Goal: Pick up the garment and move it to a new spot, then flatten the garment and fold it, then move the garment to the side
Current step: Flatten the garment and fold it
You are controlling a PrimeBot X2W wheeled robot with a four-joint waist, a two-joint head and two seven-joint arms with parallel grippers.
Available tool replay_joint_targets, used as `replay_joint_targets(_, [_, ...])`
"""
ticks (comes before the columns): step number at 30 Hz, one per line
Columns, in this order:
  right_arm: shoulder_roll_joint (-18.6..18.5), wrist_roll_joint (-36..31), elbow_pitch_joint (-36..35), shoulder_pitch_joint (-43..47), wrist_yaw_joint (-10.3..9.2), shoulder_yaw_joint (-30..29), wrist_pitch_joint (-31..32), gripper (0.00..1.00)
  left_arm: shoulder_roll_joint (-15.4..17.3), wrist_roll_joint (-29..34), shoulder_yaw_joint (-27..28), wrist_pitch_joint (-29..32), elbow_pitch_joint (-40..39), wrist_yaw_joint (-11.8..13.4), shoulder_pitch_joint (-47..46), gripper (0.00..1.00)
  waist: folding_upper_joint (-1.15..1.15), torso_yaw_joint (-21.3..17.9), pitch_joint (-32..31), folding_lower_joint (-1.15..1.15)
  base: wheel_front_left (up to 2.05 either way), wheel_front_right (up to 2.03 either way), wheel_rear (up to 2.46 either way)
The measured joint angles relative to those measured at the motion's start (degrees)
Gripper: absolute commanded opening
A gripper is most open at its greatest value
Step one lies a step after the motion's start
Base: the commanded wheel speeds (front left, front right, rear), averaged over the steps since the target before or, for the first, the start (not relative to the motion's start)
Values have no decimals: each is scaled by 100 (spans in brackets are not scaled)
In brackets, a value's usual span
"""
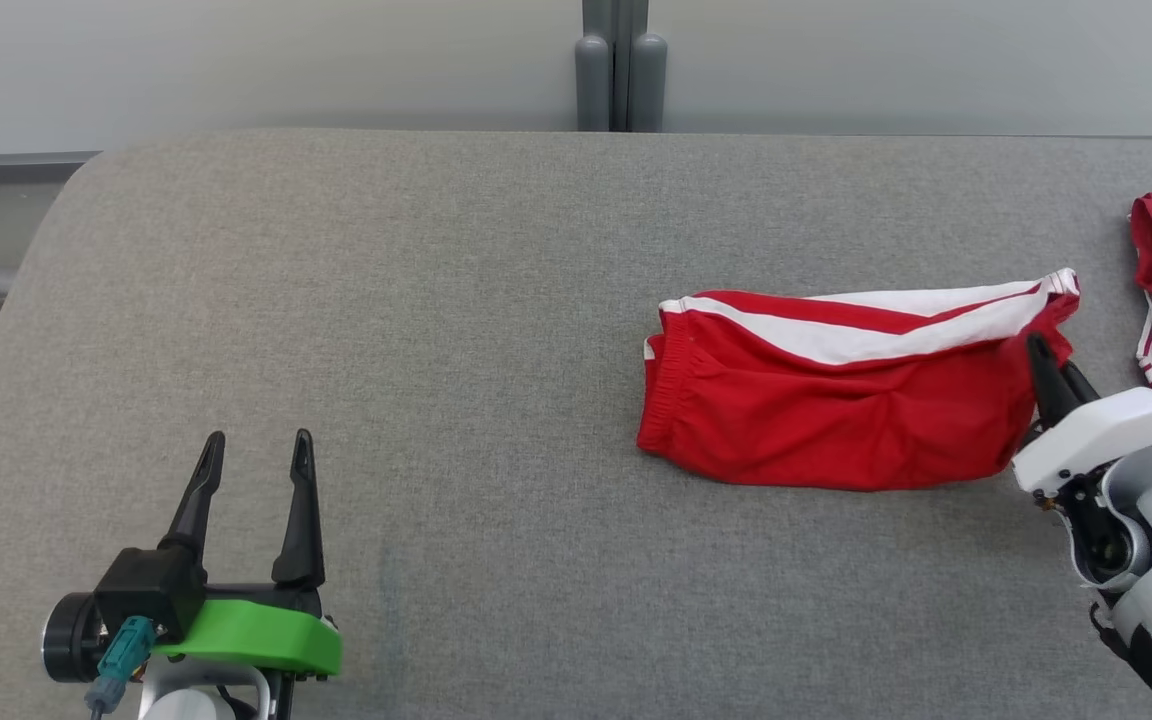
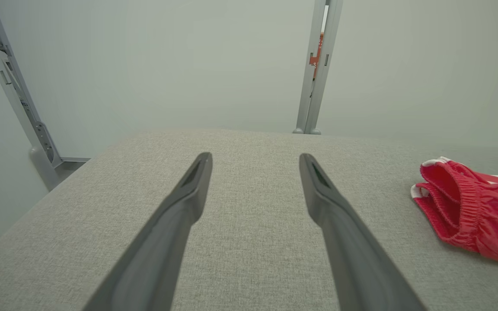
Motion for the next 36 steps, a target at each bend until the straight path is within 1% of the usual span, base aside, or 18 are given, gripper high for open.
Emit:
replay_joint_targets(11, [580,-374,-1018,-169,-1,336,-49,0,0,-32,65,0,10,-2,23,100,0,190,-62,0,0,0,0])
replay_joint_targets(15, [870,-577,-1169,-231,-1,580,-33,0,0,-81,26,0,19,-7,23,100,0,290,-34,0,0,0,0])
replay_joint_targets(19, [1110,-688,-1168,-220,-1,775,22,0,0,-132,-10,0,34,-7,20,100,0,407,-3,0,0,0,0])
replay_joint_targets(25, [1380,-813,-896,-40,-1,948,32,0,0,-186,-23,0,43,2,19,100,0,578,44,0,0,0,0])
replay_joint_targets(27, [1432,-946,-771,-19,-1,1018,13,0,0,-210,-45,0,45,9,19,100,0,607,62,0,0,0,0])
replay_joint_targets(33, [1690,-1063,-552,113,-2,1167,-40,0,0,-233,-135,0,63,34,19,100,0,641,50,0,0,0,0])
replay_joint_targets(34, [1725,-1066,-553,139,-2,1188,-41,11,0,-234,-142,0,67,34,20,100,0,636,40,0,0,0,0])
replay_joint_targets(35, [1746,-1069,-571,157,-2,1199,-42,69,0,-234,-148,0,70,35,20,100,0,630,31,0,0,0,0])
replay_joint_targets(36, [1748,-1070,-613,165,-2,1193,-45,100,0,-234,-149,0,71,35,20,100,0,622,24,0,0,0,0])
